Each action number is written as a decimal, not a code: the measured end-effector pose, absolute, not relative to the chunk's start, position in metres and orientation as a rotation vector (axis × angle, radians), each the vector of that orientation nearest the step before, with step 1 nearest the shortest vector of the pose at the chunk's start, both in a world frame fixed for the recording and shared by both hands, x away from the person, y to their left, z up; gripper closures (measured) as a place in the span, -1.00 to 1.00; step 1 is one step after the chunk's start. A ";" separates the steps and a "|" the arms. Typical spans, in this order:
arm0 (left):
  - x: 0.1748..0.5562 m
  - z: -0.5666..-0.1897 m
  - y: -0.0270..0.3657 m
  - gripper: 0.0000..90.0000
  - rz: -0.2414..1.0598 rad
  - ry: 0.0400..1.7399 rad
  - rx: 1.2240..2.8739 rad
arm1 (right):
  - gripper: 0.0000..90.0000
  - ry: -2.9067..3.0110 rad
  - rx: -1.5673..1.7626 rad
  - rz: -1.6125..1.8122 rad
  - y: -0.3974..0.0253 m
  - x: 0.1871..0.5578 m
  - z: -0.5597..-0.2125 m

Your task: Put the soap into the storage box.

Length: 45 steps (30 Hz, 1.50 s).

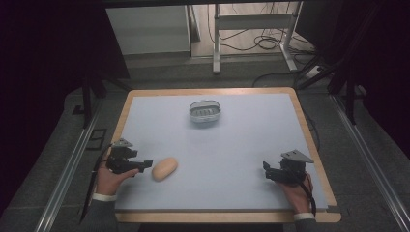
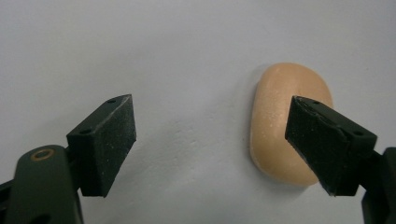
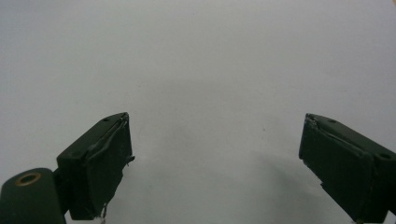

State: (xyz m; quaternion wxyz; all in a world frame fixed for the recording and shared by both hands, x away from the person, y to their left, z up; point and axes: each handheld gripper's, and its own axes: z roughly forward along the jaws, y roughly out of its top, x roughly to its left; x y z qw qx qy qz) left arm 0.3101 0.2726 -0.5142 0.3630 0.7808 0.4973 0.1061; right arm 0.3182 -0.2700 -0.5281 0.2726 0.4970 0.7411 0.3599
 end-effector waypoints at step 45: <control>0.304 -0.466 0.236 -0.58 0.294 1.123 2.182 | -0.79 1.971 1.324 1.044 -0.274 0.314 -0.528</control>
